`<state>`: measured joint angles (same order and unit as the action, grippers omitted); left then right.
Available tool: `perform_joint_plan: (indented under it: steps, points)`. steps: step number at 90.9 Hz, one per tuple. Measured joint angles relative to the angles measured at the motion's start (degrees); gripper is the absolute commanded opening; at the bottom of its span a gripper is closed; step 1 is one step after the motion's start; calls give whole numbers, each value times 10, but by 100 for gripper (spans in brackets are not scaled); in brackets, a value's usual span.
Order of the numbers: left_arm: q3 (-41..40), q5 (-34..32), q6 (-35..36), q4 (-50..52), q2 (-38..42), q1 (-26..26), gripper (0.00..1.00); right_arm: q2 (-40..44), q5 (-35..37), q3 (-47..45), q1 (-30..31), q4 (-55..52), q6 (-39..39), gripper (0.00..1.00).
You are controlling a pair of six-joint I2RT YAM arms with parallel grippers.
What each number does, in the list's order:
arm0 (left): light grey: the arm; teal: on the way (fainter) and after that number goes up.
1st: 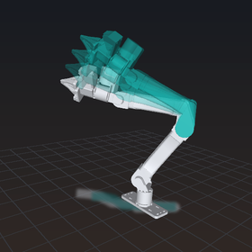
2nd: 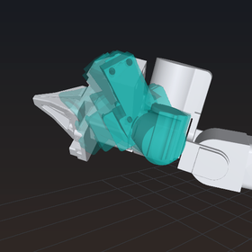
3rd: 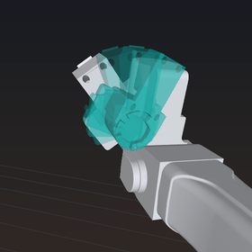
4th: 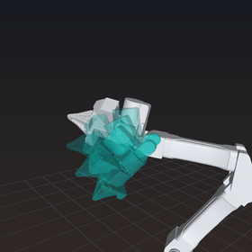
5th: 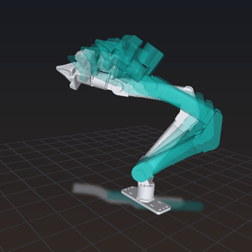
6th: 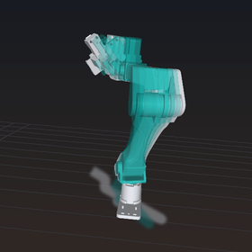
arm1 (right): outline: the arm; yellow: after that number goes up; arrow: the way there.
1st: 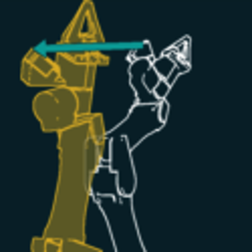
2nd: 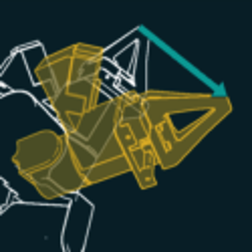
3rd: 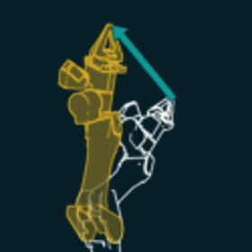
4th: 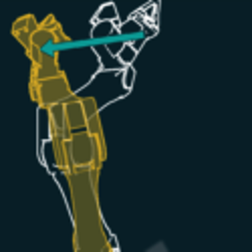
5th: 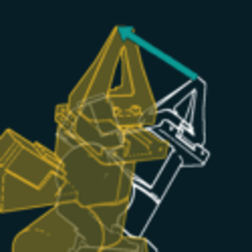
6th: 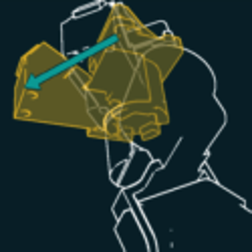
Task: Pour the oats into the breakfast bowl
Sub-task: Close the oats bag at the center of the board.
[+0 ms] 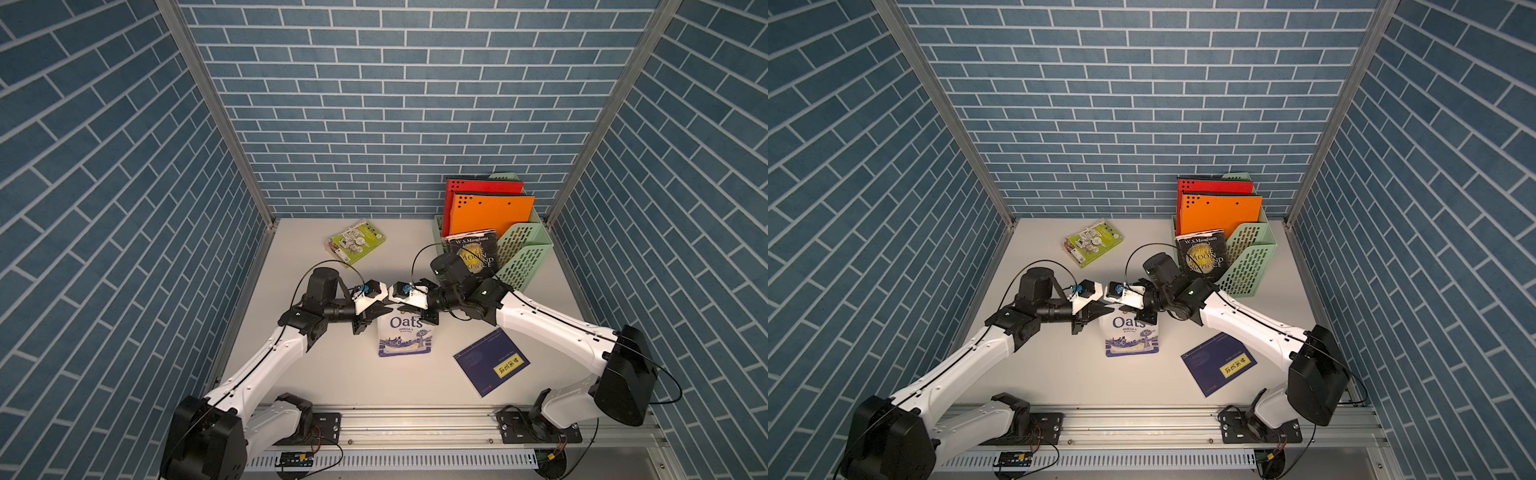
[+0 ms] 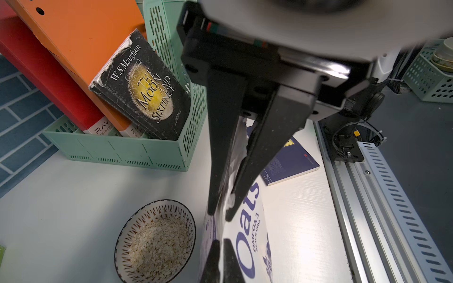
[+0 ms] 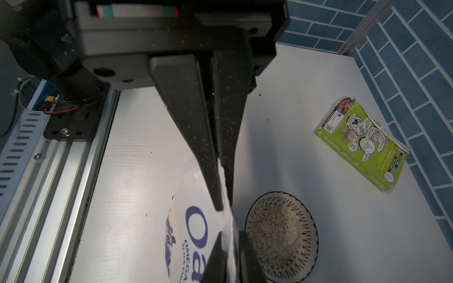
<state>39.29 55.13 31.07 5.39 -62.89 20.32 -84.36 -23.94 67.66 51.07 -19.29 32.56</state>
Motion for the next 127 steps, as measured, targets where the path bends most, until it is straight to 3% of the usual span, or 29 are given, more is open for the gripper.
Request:
perform_joint_plan:
  steps: [11, 17, 22, 25, 32, 40, 44, 48, 55, 62, 66, 70, 77, 87, 94, 99, 103, 107, 117, 121, 127]
  points:
    - [0, 0, 0, 0, 0, 1, 0, 2, 0, 0, 0, -7, 4, 0]
    - [0, 0, 0, -1, 0, 2, 0, 4, 0, 0, -1, -10, 5, 13]
    - [0, 0, 0, -1, 0, 3, 0, 7, 3, 0, -2, -15, 6, 17]
    - [0, 0, 0, -1, 0, 3, 0, 9, 7, 0, -6, -20, 7, 16]
    - [0, 0, 0, -1, 0, 3, 0, 15, 10, 0, -17, -32, 9, 0]
    - [0, 0, 0, -2, 0, 3, 0, 20, 10, 0, -19, -43, 10, 0]
    - [0, 0, 0, -2, 0, 3, 0, 21, 9, 0, -19, -45, 10, 11]
    - [0, 0, 0, -2, 0, 3, 0, 22, 10, 0, -20, -47, 10, 15]
    - [0, 0, 0, -1, 0, 3, 0, 28, 20, 0, -25, -57, 18, 0]
    - [0, 0, 0, -3, 0, 4, 0, 32, 16, 0, -29, -66, 19, 0]
    - [0, 1, 0, -3, 0, 5, 0, 34, 15, 0, -29, -69, 20, 11]
    - [0, 1, 0, -3, 0, 5, 0, 35, 16, 0, -30, -72, 20, 16]
    - [0, 0, 0, -1, 0, 4, 0, 43, 23, -2, -40, -79, 23, 16]
    - [0, 0, 0, -1, 0, 3, 0, 55, 24, -2, -55, -93, 23, 5]
    - [0, 0, 0, -1, 0, 3, 0, 57, 23, -2, -57, -100, 23, 15]
    - [0, 0, 0, -1, 0, 3, 0, 59, 26, -2, -59, -102, 24, 17]
    - [0, 0, 0, -1, 0, 3, 0, 60, 27, -2, -62, -104, 24, 13]
    - [0, 0, 0, -1, 0, 3, 0, 61, 28, -2, -64, -107, 26, 0]
    - [0, 0, 0, -1, 0, 3, 0, 65, 26, -2, -65, -117, 28, 0]
    - [0, 0, 0, -1, 0, 3, 0, 66, 26, -2, -65, -120, 28, 11]
    - [0, 0, 0, -1, 0, 3, 0, 67, 27, -3, -65, -121, 29, 15]
